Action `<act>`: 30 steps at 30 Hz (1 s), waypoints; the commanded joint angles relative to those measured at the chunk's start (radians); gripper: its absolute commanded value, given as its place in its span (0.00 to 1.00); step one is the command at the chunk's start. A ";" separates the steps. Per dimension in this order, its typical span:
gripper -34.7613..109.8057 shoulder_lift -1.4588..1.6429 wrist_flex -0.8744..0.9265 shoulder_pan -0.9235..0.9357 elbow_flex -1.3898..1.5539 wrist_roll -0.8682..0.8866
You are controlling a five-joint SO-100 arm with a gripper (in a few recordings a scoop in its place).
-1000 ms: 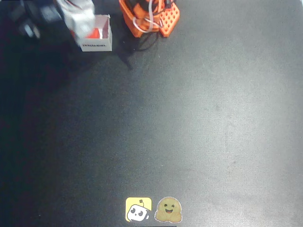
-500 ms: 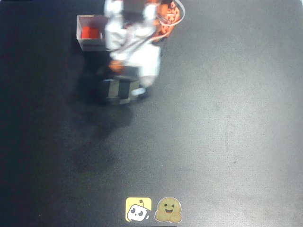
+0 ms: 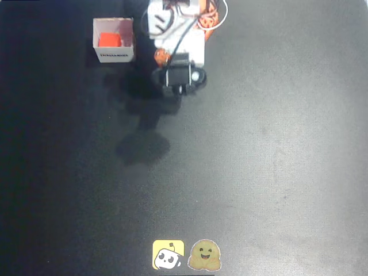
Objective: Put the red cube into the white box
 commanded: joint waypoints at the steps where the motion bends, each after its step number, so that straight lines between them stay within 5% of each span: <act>1: 0.24 0.126 0.037 0.006 0.060 0.000; 13: 0.24 0.121 -0.084 0.009 0.199 -0.011; 30: 0.24 0.130 -0.031 0.017 0.199 -0.006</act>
